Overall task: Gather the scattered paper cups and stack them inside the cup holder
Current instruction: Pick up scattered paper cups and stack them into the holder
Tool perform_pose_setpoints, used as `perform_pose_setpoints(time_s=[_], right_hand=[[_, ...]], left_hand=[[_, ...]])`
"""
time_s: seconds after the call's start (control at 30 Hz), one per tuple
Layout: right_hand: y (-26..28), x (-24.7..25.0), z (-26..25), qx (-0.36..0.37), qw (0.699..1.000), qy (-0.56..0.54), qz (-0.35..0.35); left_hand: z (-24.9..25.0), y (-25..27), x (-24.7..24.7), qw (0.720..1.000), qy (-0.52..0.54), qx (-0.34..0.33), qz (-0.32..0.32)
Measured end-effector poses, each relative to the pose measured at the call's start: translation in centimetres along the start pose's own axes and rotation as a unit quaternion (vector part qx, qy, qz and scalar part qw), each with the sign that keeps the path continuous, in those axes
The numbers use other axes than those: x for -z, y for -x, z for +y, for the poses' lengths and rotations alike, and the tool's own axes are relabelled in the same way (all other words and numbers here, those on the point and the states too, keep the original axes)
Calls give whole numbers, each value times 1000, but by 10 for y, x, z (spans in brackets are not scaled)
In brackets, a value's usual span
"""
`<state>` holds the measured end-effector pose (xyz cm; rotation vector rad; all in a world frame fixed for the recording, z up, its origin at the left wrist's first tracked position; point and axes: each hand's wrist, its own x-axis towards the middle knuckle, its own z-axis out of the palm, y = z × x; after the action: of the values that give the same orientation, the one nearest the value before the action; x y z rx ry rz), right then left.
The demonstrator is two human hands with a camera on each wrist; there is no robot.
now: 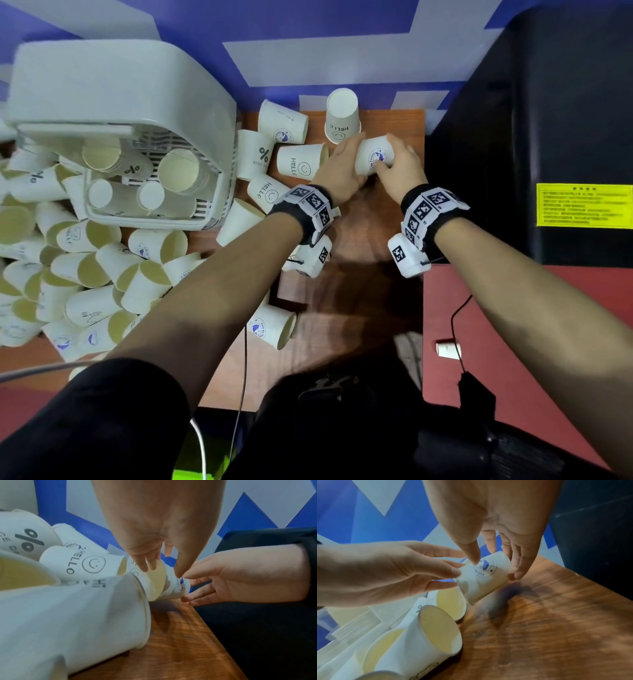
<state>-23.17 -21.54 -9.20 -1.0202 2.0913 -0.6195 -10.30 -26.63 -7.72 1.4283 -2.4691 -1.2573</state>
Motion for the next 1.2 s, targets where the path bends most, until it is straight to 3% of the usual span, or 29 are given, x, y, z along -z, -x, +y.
perform_pose_setpoints(time_s=[0.2,0.57,0.9,1.2], right_hand=[[19,19,-20,58,998,-4,29],[74,56,-71,136,989,-30,54],[120,54,-91,199,980,4,10],[150,11,-120,229,966,28,-115]], left_hand=[[9,20,24,995,49,-32,86],[48,79,79,957,143,-83,236],[34,132,93,946,161,-88,269],[0,182,114,927,220,-56,297]])
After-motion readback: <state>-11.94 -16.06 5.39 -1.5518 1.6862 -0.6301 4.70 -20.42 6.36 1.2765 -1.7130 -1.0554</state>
